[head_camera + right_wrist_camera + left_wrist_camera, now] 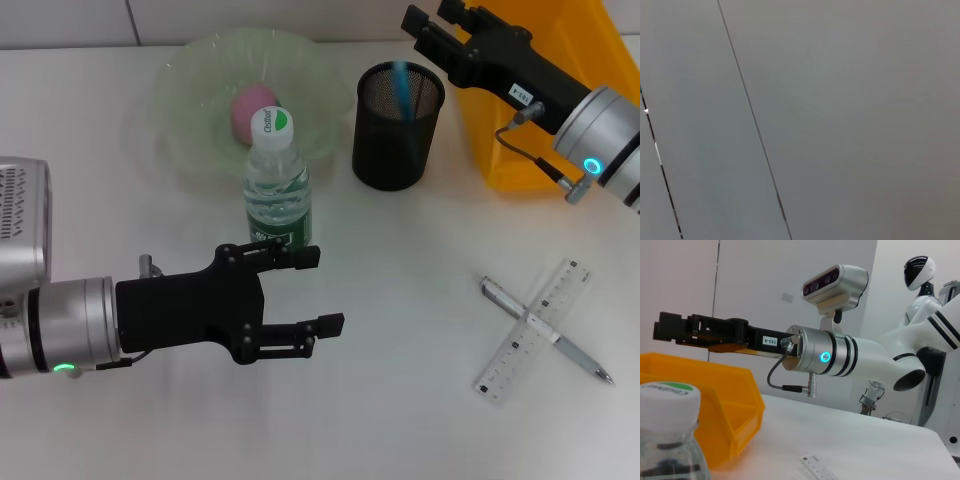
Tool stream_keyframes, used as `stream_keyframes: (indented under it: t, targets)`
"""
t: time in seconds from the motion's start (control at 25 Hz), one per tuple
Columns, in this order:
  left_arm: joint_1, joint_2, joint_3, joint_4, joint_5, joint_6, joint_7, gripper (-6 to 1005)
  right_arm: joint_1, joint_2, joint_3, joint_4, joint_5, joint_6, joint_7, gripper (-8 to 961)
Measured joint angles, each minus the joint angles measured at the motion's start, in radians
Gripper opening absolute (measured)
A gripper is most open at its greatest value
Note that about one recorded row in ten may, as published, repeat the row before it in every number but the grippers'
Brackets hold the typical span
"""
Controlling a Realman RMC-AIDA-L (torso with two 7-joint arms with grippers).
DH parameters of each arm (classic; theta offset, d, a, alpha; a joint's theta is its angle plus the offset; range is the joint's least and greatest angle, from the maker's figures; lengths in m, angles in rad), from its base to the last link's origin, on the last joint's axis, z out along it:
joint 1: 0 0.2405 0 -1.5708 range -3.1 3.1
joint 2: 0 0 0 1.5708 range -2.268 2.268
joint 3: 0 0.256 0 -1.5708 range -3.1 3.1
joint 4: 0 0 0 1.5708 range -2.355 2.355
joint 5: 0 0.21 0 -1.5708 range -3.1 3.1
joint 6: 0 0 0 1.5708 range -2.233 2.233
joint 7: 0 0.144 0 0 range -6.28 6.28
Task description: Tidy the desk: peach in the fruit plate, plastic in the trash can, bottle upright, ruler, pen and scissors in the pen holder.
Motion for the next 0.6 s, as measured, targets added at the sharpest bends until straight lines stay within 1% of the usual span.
stream_keyframes:
  t: [0.16, 0.2, 0.24, 0.28, 0.36, 0.4, 0.44, 0.48, 0.52, 0.56, 0.6]
  targets:
    - [0.003, 0.000, -0.001, 0.000, 0.000, 0.002, 0.000, 802, -0.020, -0.006, -0.013, -0.018, -0.010, -0.028, 0.035, 551]
    - [0.004, 0.000, -0.001, 0.000, 0.000, 0.002, 0.000, 802, -0.050, -0.012, -0.050, -0.089, -0.039, -0.058, 0.122, 577]
    - [0.004, 0.000, -0.001, 0.000, 0.000, 0.002, 0.000, 802, -0.050, -0.012, -0.050, -0.089, -0.039, -0.058, 0.122, 604]
    - [0.004, 0.000, -0.001, 0.000, 0.000, 0.003, 0.000, 802, -0.072, -0.015, -0.068, -0.143, -0.063, -0.073, 0.179, 630]
    - [0.006, 0.001, 0.001, 0.000, 0.000, 0.003, 0.000, 802, -0.138, -0.019, -0.105, -0.310, -0.135, -0.120, 0.324, 648]
    - [0.008, 0.001, 0.001, 0.000, 0.000, 0.003, 0.000, 802, -0.198, -0.020, -0.119, -0.494, -0.229, -0.174, 0.474, 657]
    - [0.010, 0.001, 0.001, 0.000, 0.001, 0.003, 0.000, 802, -0.198, -0.020, -0.119, -0.494, -0.229, -0.174, 0.474, 666]
    - [0.010, 0.001, 0.001, 0.000, 0.001, 0.003, 0.000, 802, -0.223, -0.022, -0.119, -0.587, -0.288, -0.205, 0.559, 675]
    - [0.012, 0.001, 0.001, 0.000, 0.001, 0.003, 0.000, 802, -0.251, -0.027, -0.104, -0.771, -0.439, -0.274, 0.710, 684]
    - [0.012, 0.001, 0.001, 0.000, 0.001, 0.003, 0.000, 802, -0.251, -0.027, -0.104, -0.771, -0.439, -0.274, 0.710, 693]
    - [0.018, 0.002, -0.001, 0.000, 0.001, 0.003, 0.000, 802, -0.246, -0.037, -0.058, -0.911, -0.588, -0.367, 0.810, 702]
